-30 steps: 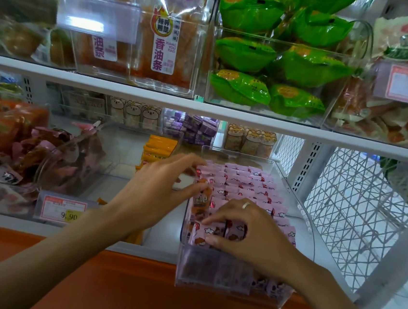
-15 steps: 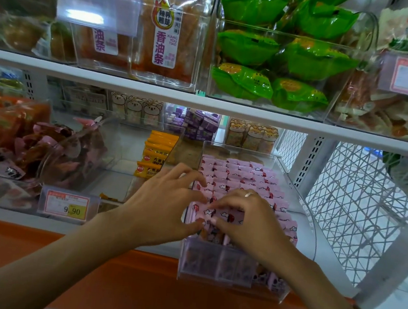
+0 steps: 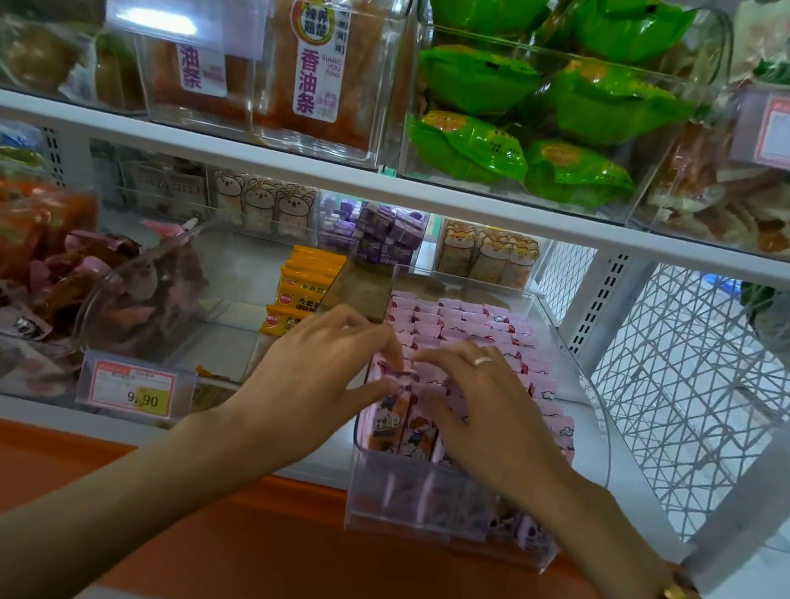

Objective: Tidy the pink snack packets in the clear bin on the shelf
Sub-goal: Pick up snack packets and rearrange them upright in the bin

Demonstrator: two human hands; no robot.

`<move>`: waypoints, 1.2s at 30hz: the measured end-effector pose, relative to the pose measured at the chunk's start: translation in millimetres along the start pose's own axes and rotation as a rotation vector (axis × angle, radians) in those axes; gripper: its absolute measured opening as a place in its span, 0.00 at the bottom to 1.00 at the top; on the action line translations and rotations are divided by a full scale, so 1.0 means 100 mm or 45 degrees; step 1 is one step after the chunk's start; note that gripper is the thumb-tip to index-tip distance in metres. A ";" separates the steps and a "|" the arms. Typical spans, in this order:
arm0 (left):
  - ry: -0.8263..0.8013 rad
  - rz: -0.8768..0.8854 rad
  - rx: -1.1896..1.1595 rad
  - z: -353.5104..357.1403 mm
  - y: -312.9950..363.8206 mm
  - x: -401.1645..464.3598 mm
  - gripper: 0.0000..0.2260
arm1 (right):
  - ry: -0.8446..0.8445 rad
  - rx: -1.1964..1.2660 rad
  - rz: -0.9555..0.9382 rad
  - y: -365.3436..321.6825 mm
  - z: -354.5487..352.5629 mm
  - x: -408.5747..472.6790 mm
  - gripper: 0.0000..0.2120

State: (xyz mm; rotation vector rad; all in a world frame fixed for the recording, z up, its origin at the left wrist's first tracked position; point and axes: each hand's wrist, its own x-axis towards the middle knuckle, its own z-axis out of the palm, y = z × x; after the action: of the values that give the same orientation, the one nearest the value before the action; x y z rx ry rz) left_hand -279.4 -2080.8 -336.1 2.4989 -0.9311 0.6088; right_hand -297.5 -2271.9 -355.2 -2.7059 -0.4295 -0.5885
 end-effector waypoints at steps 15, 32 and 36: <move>0.567 -0.367 -1.179 -0.29 0.14 0.11 0.08 | 0.041 0.745 0.252 -0.16 -0.16 0.09 0.15; 0.236 -0.361 -1.127 0.02 0.28 0.04 0.22 | 0.078 1.621 0.593 -0.26 -0.31 0.10 0.18; 0.277 -0.294 -1.032 0.07 0.27 0.04 0.21 | 0.096 1.670 0.587 -0.24 -0.32 0.10 0.21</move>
State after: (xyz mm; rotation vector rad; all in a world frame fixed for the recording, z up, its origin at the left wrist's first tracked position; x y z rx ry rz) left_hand -293.6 -2104.9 -333.9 1.7350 -0.6197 0.3219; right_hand -308.0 -2260.5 -316.9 -1.4254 -0.0716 -0.1416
